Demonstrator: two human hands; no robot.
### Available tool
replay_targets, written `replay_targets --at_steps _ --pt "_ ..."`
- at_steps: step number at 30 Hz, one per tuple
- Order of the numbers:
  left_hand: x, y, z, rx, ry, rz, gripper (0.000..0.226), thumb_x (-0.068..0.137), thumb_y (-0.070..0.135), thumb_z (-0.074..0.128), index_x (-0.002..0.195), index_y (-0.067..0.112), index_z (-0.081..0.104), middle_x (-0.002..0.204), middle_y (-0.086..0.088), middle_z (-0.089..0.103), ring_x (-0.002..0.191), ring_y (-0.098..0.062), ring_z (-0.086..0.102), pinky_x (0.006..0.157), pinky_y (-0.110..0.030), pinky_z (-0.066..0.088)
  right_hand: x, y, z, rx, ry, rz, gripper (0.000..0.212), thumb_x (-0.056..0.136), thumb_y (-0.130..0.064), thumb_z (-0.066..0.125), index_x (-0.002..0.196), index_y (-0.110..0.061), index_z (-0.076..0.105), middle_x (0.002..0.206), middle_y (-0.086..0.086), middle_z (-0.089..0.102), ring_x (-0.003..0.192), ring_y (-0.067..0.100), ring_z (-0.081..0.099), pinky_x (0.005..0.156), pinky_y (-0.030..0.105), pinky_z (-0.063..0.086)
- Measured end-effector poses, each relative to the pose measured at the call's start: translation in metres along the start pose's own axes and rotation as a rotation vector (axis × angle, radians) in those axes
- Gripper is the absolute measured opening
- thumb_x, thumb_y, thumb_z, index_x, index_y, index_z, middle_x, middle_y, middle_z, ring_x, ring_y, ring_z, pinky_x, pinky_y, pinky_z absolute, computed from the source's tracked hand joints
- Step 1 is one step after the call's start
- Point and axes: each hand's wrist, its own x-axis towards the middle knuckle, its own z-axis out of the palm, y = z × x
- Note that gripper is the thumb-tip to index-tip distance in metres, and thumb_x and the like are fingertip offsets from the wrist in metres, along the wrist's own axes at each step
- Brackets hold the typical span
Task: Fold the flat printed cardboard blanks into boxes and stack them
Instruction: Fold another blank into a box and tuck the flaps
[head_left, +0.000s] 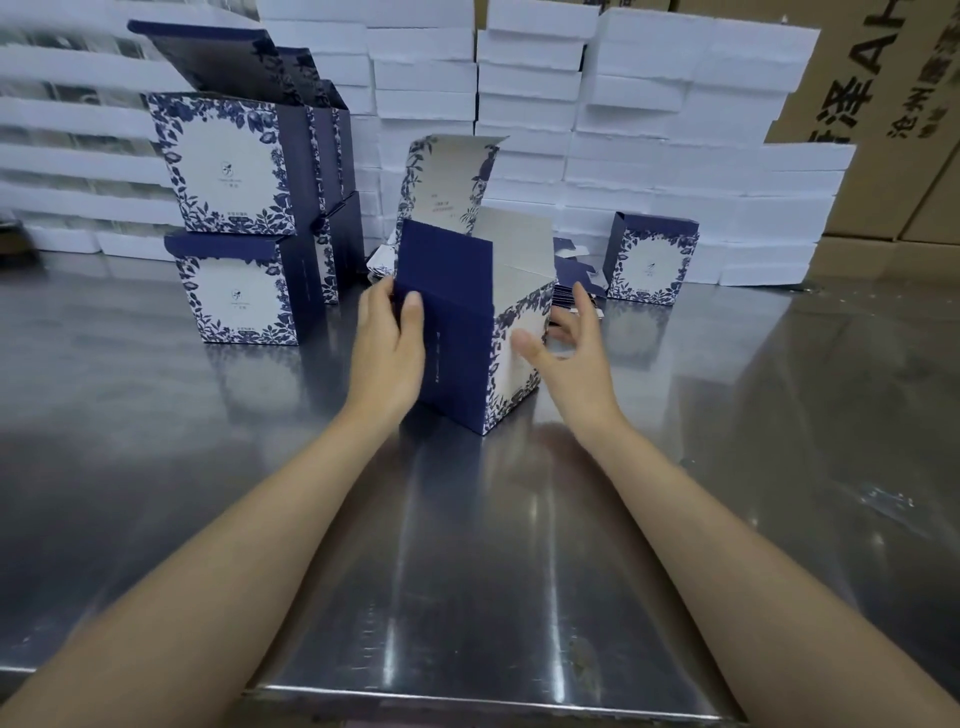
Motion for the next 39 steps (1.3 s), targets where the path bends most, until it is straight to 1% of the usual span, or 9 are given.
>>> replay_targets --at_steps 4,7,14,22,25,27,31,36,39 --pt "-0.005 0.003 0.003 -0.116 -0.181 -0.064 0.07 0.098 0.057 0.036 0.155 0.023 0.014 0.158 0.01 0.021 0.143 -0.002 0.02 0.12 -0.031 0.016 -0.004 -0.009 0.004 -0.048 0.079 -0.138 0.07 0.085 -0.029 0.074 0.145 -0.026 0.038 0.135 -0.004 0.047 0.12 0.005 0.049 0.089 0.021 0.051" --pt "-0.011 0.007 0.004 -0.221 -0.269 0.041 0.093 0.085 0.064 0.049 0.154 0.024 0.001 0.151 0.023 0.015 0.132 0.023 0.016 0.11 -0.008 0.018 -0.009 -0.015 0.009 -0.039 0.124 -0.152 0.055 0.089 -0.043 0.063 0.137 -0.02 0.05 0.127 0.002 0.05 0.117 0.024 0.053 0.092 0.049 0.052" --pt "-0.014 0.006 0.006 -0.254 -0.364 0.237 0.094 0.079 -0.007 0.053 0.153 0.02 0.001 0.153 0.026 0.014 0.143 0.009 0.015 0.117 -0.023 0.023 -0.012 -0.027 0.01 0.12 0.263 -0.093 0.019 0.087 -0.06 0.047 0.084 -0.045 0.058 0.078 -0.022 0.059 0.077 0.006 0.054 0.087 0.054 0.052" --pt "-0.002 0.012 0.0 -0.562 -0.027 -0.181 0.056 0.089 0.045 0.047 0.131 0.01 0.055 0.133 -0.006 0.059 0.124 -0.017 0.054 0.109 -0.039 0.039 -0.013 -0.027 0.007 0.215 0.333 0.068 0.028 0.097 -0.045 0.049 0.092 -0.024 0.067 0.094 -0.001 0.069 0.095 0.02 0.066 0.088 0.045 0.055" --pt "0.008 0.007 -0.004 -0.689 0.11 -0.308 0.018 0.099 0.031 0.051 0.099 0.021 0.066 0.095 0.005 0.071 0.084 -0.008 0.067 0.073 -0.028 0.053 -0.008 -0.028 0.002 0.363 0.349 0.092 0.013 0.097 -0.031 0.057 0.089 -0.024 0.066 0.099 0.006 0.069 0.091 0.021 0.066 0.066 0.027 0.058" --pt "0.011 0.003 -0.004 -0.649 0.185 -0.345 0.009 0.098 0.027 0.056 0.106 0.023 0.058 0.103 0.003 0.068 0.084 -0.01 0.064 0.063 -0.026 0.053 -0.006 -0.029 -0.001 0.429 0.363 0.103 0.008 0.094 -0.023 0.062 0.087 -0.022 0.061 0.094 0.002 0.066 0.087 0.018 0.063 0.059 0.022 0.055" --pt "0.012 -0.005 -0.006 -0.457 0.208 -0.279 0.025 0.097 0.021 0.057 0.122 0.019 0.053 0.123 -0.007 0.06 0.109 -0.021 0.061 0.092 -0.04 0.053 -0.005 -0.027 0.001 0.486 0.34 0.108 0.016 0.095 -0.014 0.061 0.1 -0.029 0.061 0.102 -0.007 0.065 0.085 0.004 0.065 0.057 0.02 0.053" --pt "0.006 -0.007 -0.003 0.169 0.065 -0.127 0.066 0.1 0.049 0.04 0.143 -0.001 0.037 0.16 -0.011 0.014 0.147 -0.024 0.013 0.119 -0.035 0.012 -0.003 -0.024 0.002 0.448 0.199 0.179 0.017 0.099 -0.022 0.053 0.109 -0.03 0.065 0.096 -0.01 0.066 0.071 -0.001 0.06 0.052 0.016 0.047" --pt "0.002 -0.007 0.0 0.155 -0.126 -0.114 0.061 0.097 0.057 0.037 0.131 0.009 0.051 0.126 -0.011 0.057 0.122 -0.017 0.05 0.1 -0.029 0.037 -0.005 -0.024 0.004 0.411 0.077 0.268 0.014 0.099 -0.026 0.053 0.103 -0.027 0.066 0.078 -0.015 0.066 0.063 0.001 0.056 0.052 0.014 0.046"
